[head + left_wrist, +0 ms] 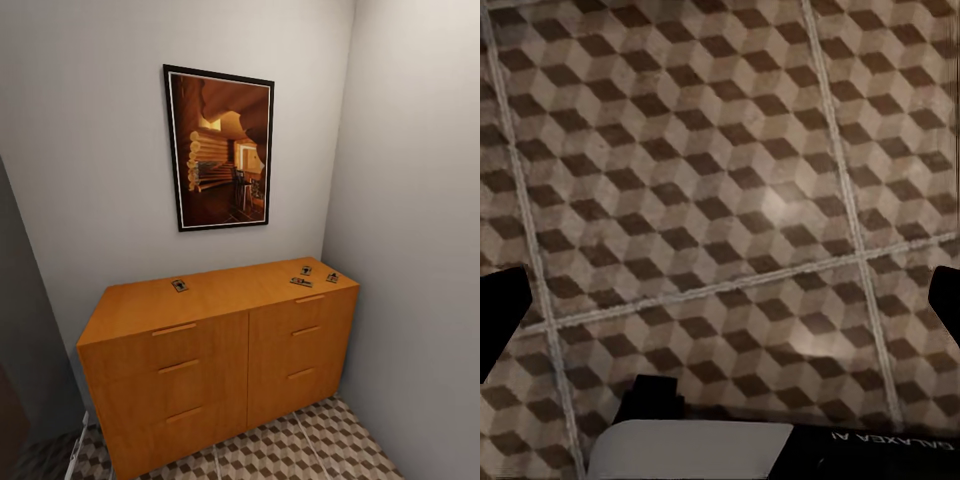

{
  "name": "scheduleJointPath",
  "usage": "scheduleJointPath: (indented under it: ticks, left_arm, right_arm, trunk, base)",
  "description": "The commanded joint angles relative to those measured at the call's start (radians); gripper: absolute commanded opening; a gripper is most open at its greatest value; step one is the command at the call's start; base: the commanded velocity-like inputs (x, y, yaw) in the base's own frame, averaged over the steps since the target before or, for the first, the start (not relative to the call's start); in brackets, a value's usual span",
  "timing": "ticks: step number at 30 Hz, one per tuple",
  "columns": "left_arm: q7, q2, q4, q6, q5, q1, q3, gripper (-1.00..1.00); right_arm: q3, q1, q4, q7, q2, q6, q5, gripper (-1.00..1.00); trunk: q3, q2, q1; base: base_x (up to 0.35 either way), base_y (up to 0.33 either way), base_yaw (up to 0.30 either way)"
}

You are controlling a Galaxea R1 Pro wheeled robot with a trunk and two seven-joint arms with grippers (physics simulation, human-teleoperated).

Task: Take the four mousetraps from the cabinet in the bathroom and place them on the bathroom floor. Make sure all four end up on the same floor surface, and ensure that at least two of them are either under or directly next to the same bathroom sink.

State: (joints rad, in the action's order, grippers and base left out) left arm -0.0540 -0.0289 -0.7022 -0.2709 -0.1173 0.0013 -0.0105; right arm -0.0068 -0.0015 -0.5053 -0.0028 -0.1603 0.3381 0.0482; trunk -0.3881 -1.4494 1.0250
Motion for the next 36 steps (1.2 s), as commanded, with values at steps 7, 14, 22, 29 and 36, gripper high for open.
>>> scheduleJointPath:
  ticks: [7,14,22,29,36]
  left_arm:
    - [0.001,-0.027,-0.134,-0.114,0.069,-0.003,0.002,1.00]
    - [0.001,-0.081,-0.280,-0.244,0.128,-0.005,0.012,1.00]
    - [0.006,-0.116,-0.477,-0.381,0.176,-0.008,0.142,1.00]
    - [0.008,-0.124,-0.610,-0.474,0.184,-0.017,0.253,1.00]
    - [0.010,-0.139,-0.708,-0.558,0.186,-0.075,0.312,1.00]
  right_arm:
    - [-0.038,0.000,-0.124,0.000,-0.009,0.110,0.007,1.00]
    - [-0.127,0.000,-0.225,0.001,-0.013,0.211,0.005,1.00]
    - [-0.204,0.000,-0.351,0.001,-0.036,0.336,0.004,1.00]
    - [-0.220,0.000,-0.415,0.001,-0.045,0.391,0.003,1.00]
    - [-0.225,0.000,-0.465,0.001,-0.048,0.420,-0.002,1.00]
  trunk:
    - [-0.001,-0.001,0.000]
    - [-0.001,-0.001,0.000]
    - [-0.001,-0.001,0.000]
    - [-0.001,-0.001,0.000]
    - [-0.001,-0.001,0.000]
  base:
    - [0.000,0.000,0.000]
    - [0.000,0.000,0.000]
    - [0.000,0.000,0.000]
    - [0.000,0.000,0.000]
    - [0.000,0.000,0.000]
